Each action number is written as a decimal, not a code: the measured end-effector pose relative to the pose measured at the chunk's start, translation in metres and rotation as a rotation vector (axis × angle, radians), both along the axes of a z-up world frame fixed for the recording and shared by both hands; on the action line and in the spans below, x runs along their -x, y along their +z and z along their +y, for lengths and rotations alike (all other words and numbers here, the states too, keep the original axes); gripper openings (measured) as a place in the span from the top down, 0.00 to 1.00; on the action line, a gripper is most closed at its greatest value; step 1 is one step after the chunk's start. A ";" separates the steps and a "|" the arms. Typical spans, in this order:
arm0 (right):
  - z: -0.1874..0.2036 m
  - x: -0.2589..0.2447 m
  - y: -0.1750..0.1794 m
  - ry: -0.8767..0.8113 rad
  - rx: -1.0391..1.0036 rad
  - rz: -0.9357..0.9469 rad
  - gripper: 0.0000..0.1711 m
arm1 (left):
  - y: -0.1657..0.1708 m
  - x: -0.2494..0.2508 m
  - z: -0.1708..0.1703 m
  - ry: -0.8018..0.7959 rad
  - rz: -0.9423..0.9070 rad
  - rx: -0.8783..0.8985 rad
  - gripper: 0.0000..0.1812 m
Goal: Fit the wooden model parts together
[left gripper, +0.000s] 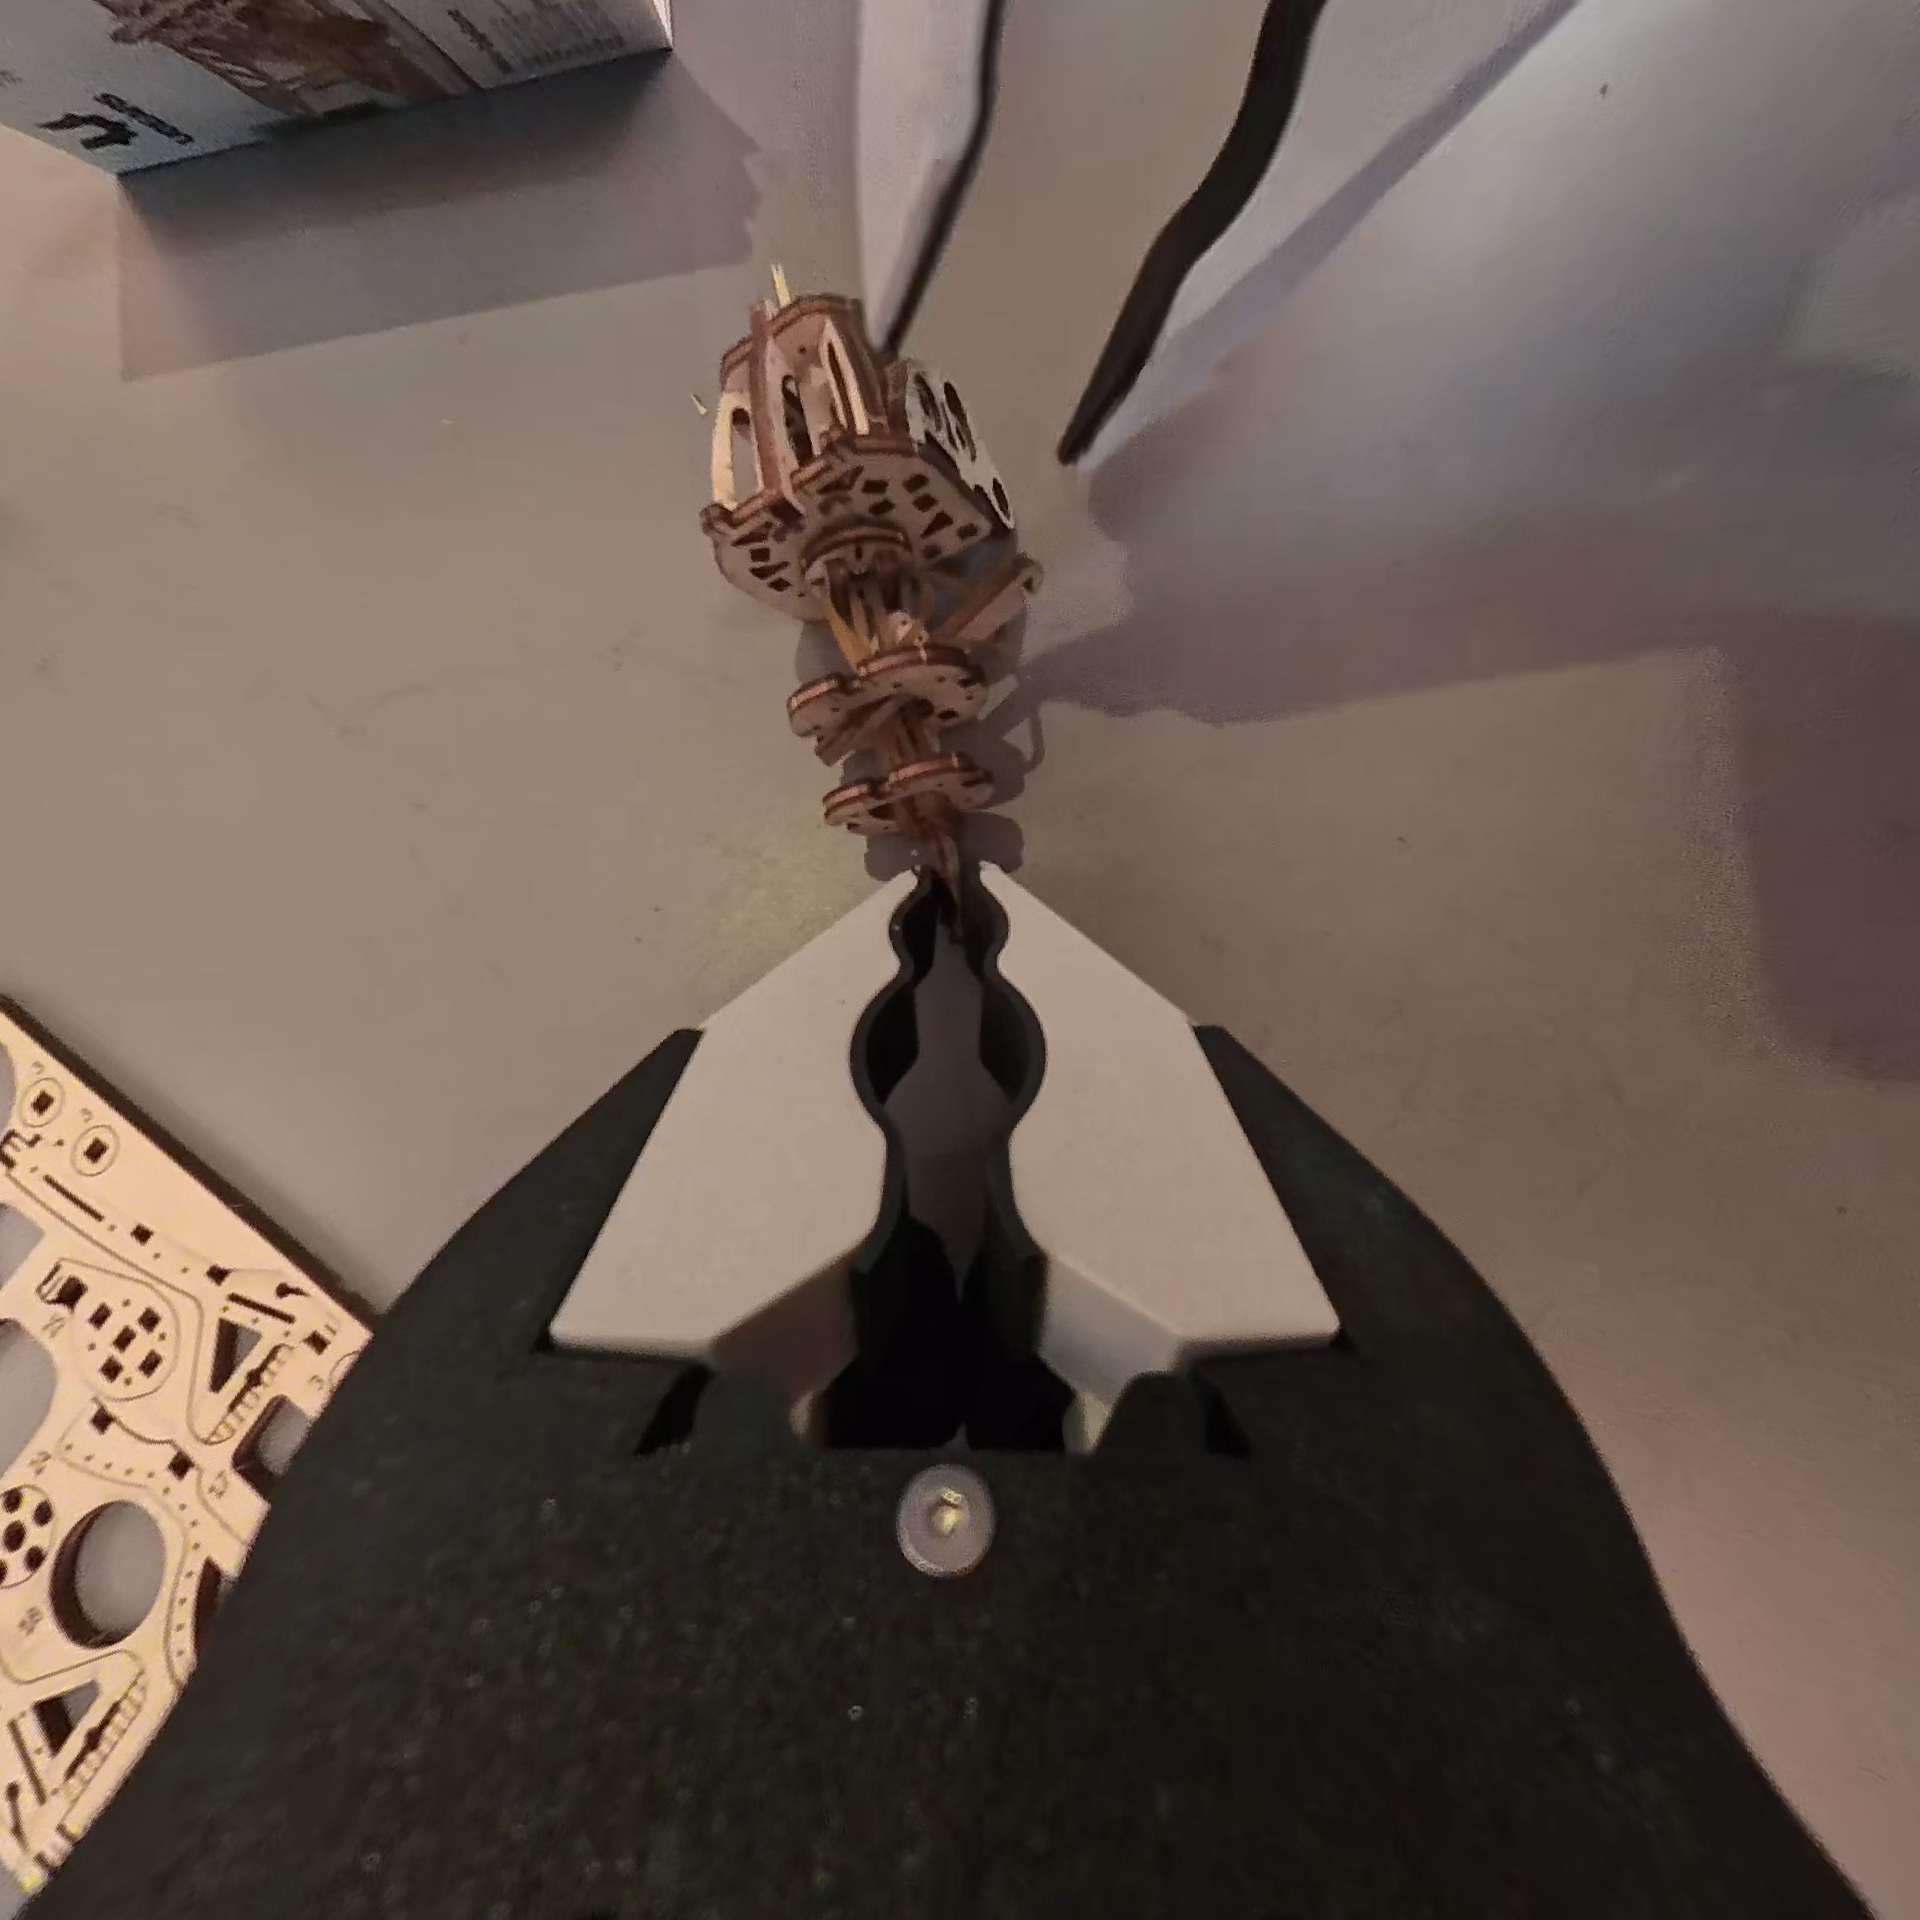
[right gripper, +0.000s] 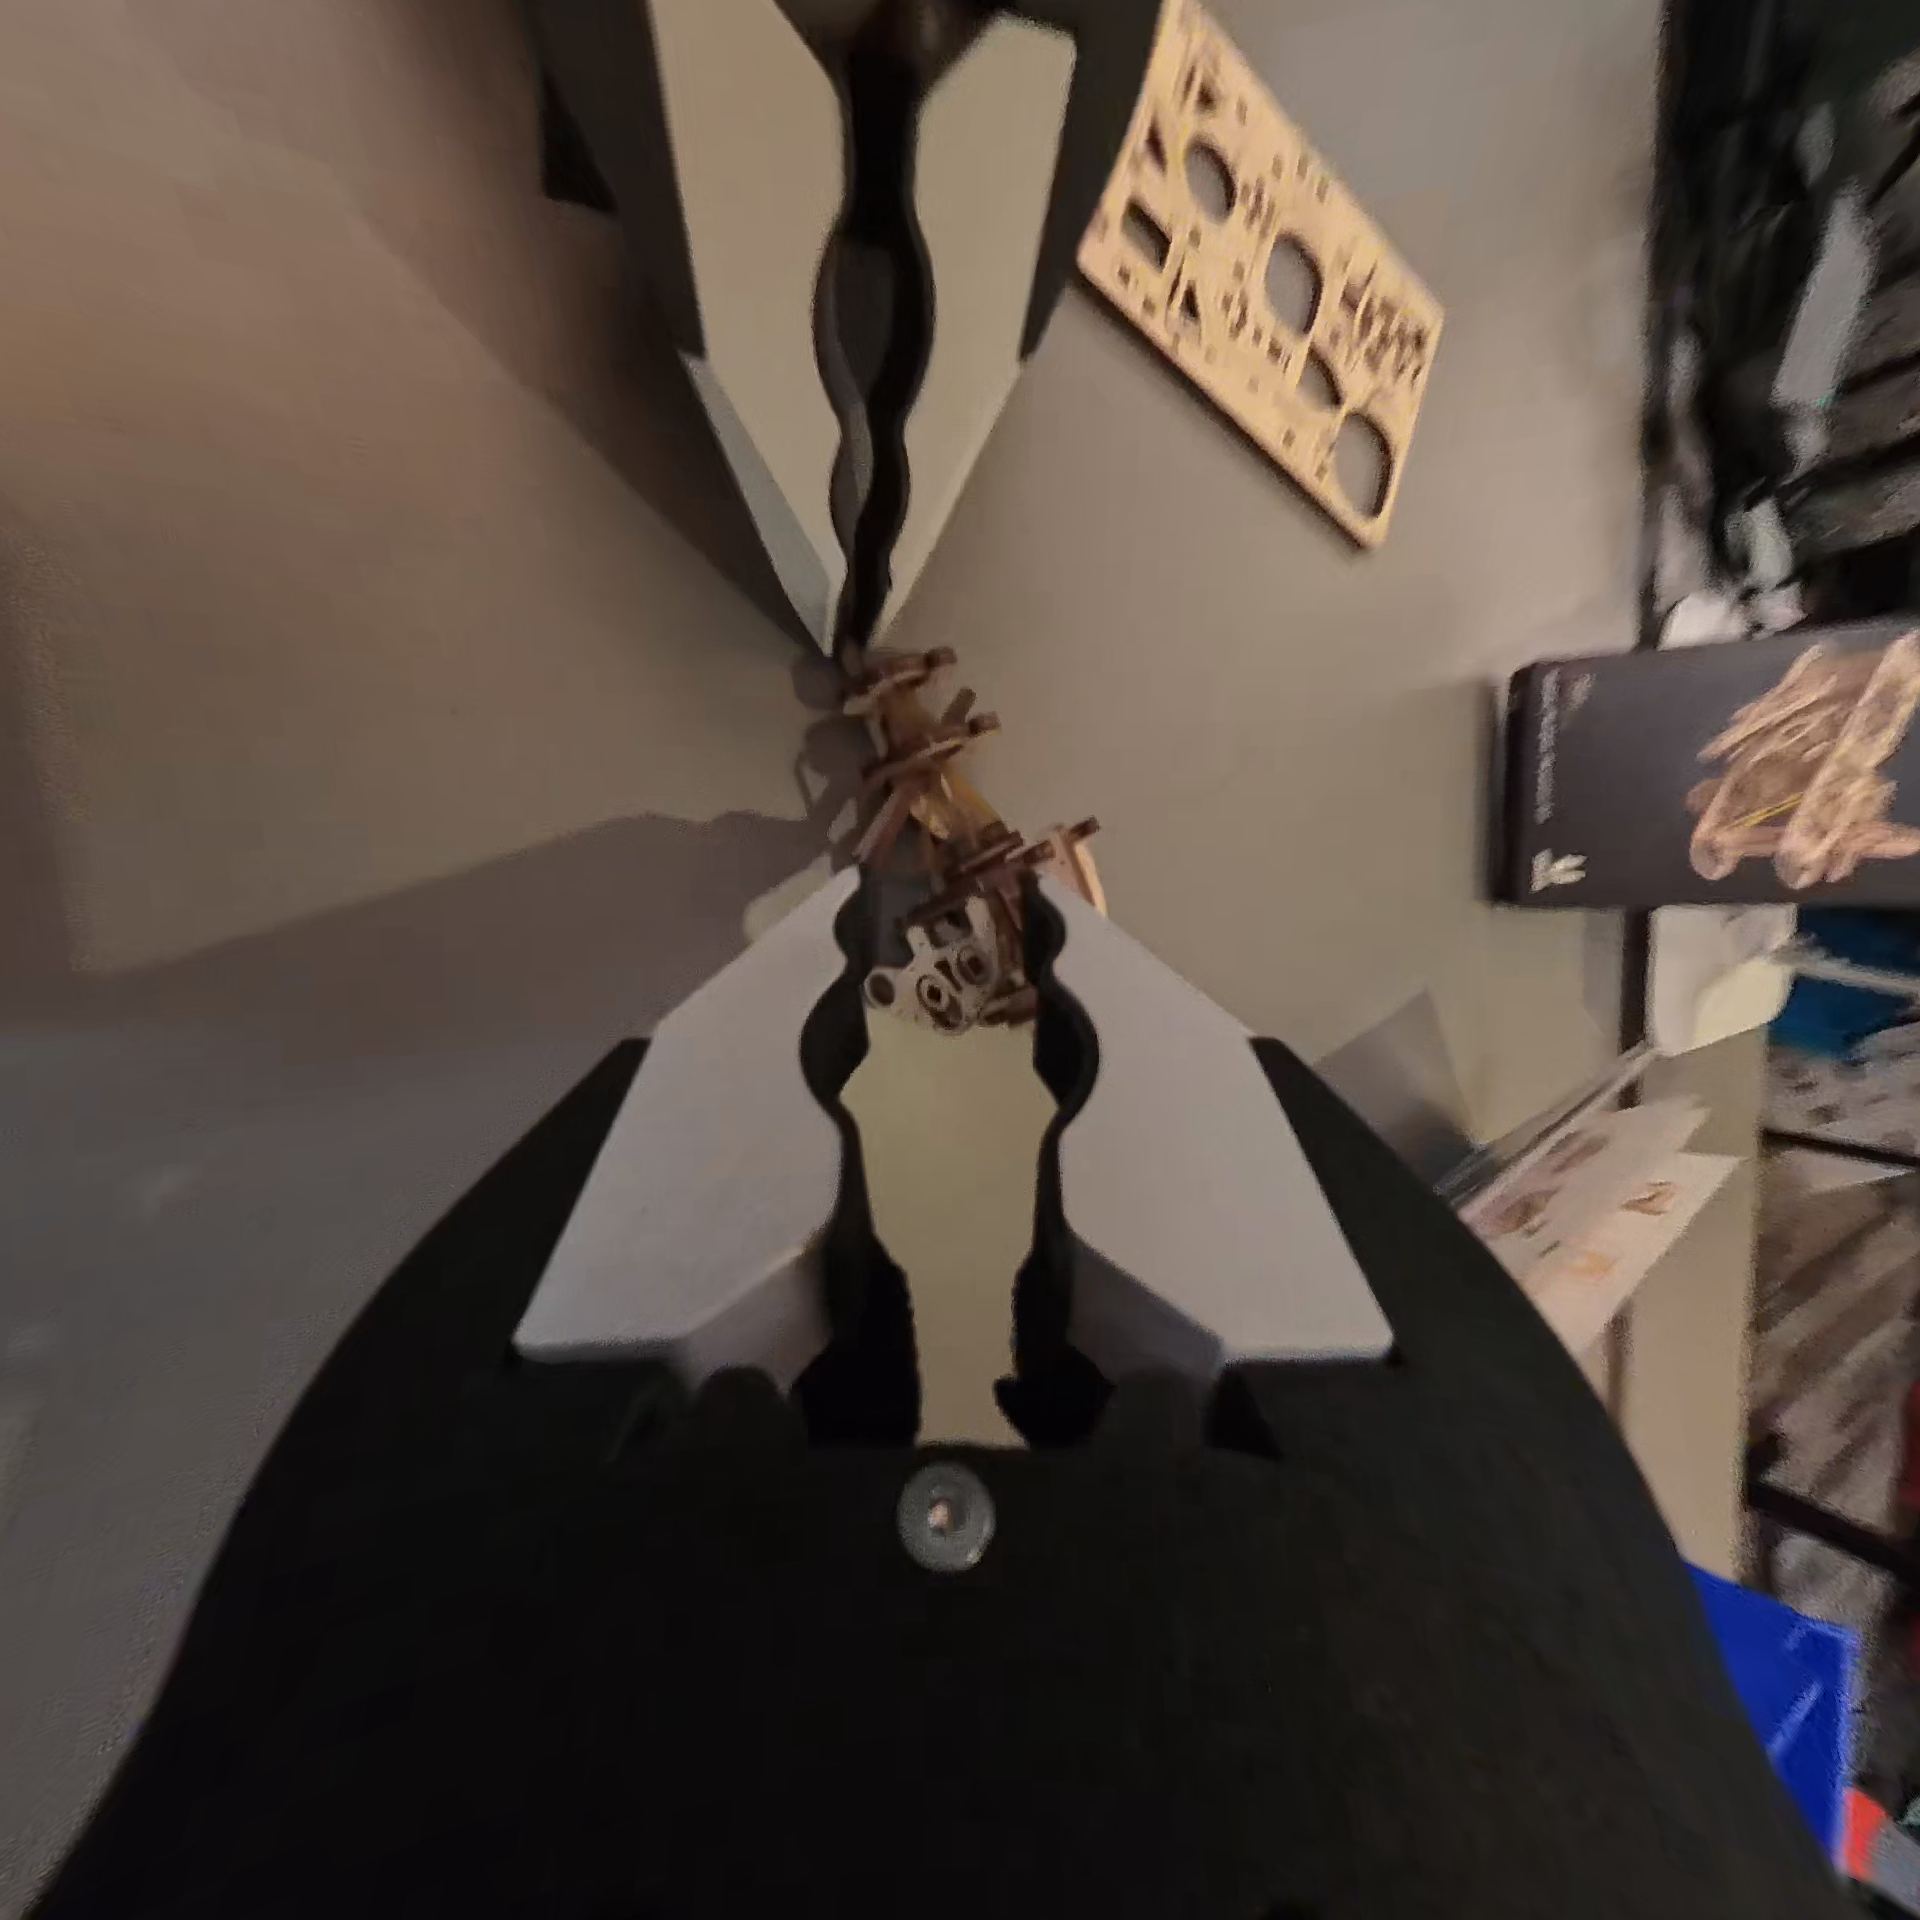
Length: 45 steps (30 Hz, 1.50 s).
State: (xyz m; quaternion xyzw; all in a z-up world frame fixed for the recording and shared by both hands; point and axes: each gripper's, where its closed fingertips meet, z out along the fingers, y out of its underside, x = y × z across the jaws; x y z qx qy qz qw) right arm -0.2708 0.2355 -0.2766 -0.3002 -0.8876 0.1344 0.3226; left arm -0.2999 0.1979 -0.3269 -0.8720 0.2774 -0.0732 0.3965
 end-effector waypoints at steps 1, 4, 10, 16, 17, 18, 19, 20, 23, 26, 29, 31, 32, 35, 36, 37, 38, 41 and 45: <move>-0.003 -0.001 0.002 0.010 -0.015 0.037 0.87 | 0.000 0.000 0.000 0.000 -0.002 0.002 0.99; -0.013 -0.009 -0.011 -0.061 0.077 0.035 0.85 | 0.000 0.000 0.000 0.000 -0.019 0.012 0.99; -0.010 -0.006 -0.028 -0.259 0.224 0.119 0.84 | 0.000 0.000 0.000 0.000 -0.027 0.017 0.99; -0.009 0.001 -0.034 -0.343 0.272 0.159 0.96 | 0.000 0.000 0.000 -0.003 -0.024 0.015 0.99; -0.009 0.002 -0.034 -0.361 0.301 0.155 0.98 | 0.000 -0.001 -0.001 -0.004 -0.023 0.015 0.99; -0.008 0.003 -0.034 -0.381 0.329 0.151 0.98 | 0.000 -0.001 -0.001 -0.004 -0.023 0.015 0.99; -0.008 0.004 -0.034 -0.403 0.361 0.142 0.98 | 0.000 -0.001 -0.001 -0.004 -0.024 0.015 0.99; -0.008 0.004 -0.033 -0.429 0.410 0.128 0.99 | 0.000 -0.001 -0.001 -0.004 -0.025 0.016 0.99; -0.012 0.004 -0.033 -0.536 0.640 0.055 0.99 | 0.000 -0.001 -0.001 -0.010 -0.022 0.014 0.99; -0.013 0.005 -0.030 -0.628 0.882 -0.001 0.98 | 0.000 -0.001 -0.001 -0.009 -0.013 0.008 0.99; -0.014 0.005 -0.029 -0.641 0.997 -0.017 0.98 | 0.000 -0.001 0.000 -0.002 -0.010 0.006 0.99; -0.016 0.004 -0.028 -0.626 1.021 -0.020 0.95 | 0.000 -0.002 0.001 -0.001 -0.004 0.003 0.99; -0.017 0.003 -0.027 -0.608 1.018 -0.023 0.92 | 0.000 -0.002 0.000 -0.003 -0.002 0.002 0.99; -0.020 0.000 -0.027 -0.557 0.920 -0.012 0.87 | 0.000 -0.002 0.001 -0.004 -0.007 0.005 0.99; -0.019 -0.001 -0.028 -0.549 0.864 0.001 0.87 | 0.000 -0.002 0.000 -0.004 -0.008 0.006 0.99; -0.018 -0.002 -0.028 -0.537 0.800 0.022 0.87 | 0.000 -0.002 0.001 -0.004 -0.008 0.005 0.99; -0.016 -0.002 -0.029 -0.527 0.720 0.049 0.86 | 0.000 -0.002 0.001 -0.004 -0.008 0.005 0.99; -0.009 -0.004 -0.030 -0.514 0.445 0.136 0.85 | 0.000 -0.002 0.001 -0.004 -0.009 0.006 0.99; -0.006 -0.005 -0.024 -0.477 0.109 0.273 0.85 | 0.000 -0.002 0.001 -0.005 -0.004 0.003 0.99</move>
